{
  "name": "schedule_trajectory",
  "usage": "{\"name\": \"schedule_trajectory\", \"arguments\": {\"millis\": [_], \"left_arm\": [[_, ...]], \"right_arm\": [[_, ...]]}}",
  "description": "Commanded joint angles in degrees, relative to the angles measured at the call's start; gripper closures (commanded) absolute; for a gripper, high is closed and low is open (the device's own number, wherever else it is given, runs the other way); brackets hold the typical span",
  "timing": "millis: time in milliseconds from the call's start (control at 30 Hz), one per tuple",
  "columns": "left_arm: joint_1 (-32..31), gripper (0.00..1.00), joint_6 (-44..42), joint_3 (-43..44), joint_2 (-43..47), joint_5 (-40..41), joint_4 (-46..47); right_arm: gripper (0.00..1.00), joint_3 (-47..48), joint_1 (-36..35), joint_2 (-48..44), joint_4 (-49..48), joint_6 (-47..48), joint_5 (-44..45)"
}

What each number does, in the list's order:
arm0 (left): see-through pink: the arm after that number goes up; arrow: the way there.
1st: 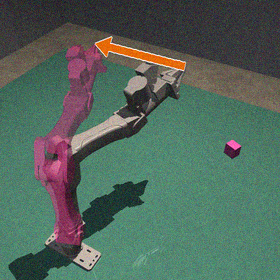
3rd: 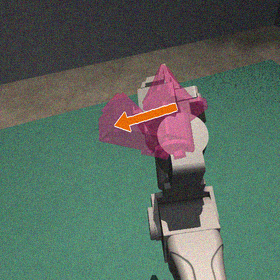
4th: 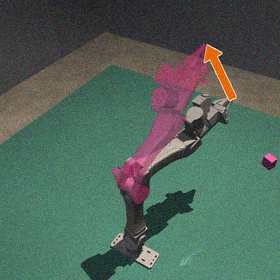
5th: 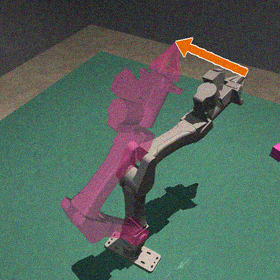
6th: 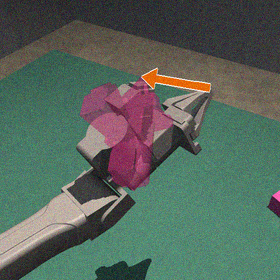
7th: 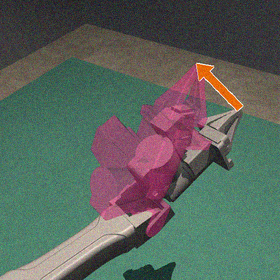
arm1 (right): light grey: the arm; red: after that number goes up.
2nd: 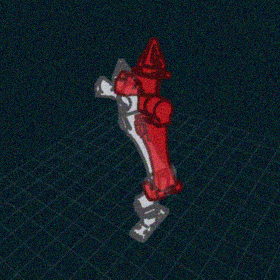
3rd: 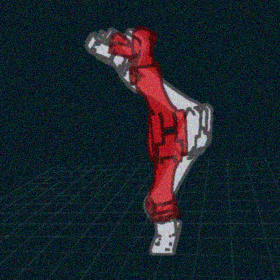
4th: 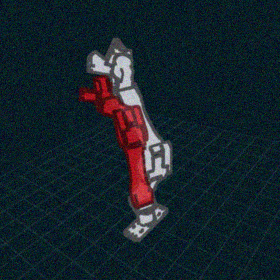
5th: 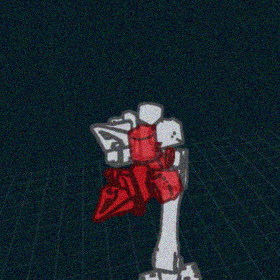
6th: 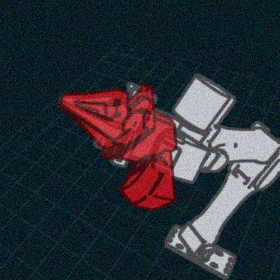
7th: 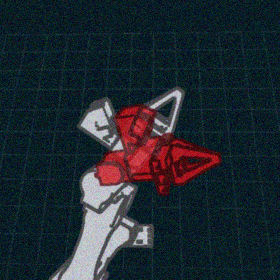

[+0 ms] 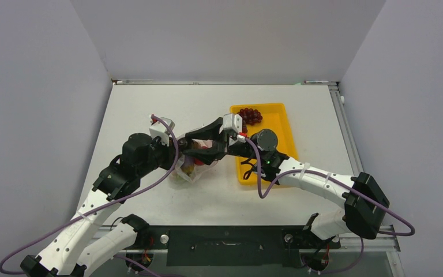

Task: Place the food in the zip-top bag and seal the zipper
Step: Place the fake vegetable in the zipper food storage bag.

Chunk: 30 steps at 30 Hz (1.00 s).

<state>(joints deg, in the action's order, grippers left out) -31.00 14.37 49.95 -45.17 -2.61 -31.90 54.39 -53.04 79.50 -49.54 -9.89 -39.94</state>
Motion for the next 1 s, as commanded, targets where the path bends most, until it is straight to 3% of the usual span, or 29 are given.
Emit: {"name": "schedule_trajectory", "arguments": {"millis": [0,400,767,967], "left_arm": [[-0.26,1.00,-0.31,1.15,0.70,0.33,0.94],[-0.37,1.00,-0.31,1.08,0.35,0.46,0.93],[-0.46,1.00,-0.31,1.16,-0.36,0.63,0.84],[-0.54,1.00,-0.31,1.20,-0.62,0.68,0.75]], "right_arm": [[0.78,-0.68,-0.32,-0.04,-4.19,3.63,-3.57],[0.48,-2.73,-0.36,-1.59,-2.78,4.14,-5.55],[0.36,-4.81,-0.40,-3.89,-2.05,4.00,-5.80],[0.31,-2.85,-0.37,-5.97,5.47,2.46,-4.08]]}}
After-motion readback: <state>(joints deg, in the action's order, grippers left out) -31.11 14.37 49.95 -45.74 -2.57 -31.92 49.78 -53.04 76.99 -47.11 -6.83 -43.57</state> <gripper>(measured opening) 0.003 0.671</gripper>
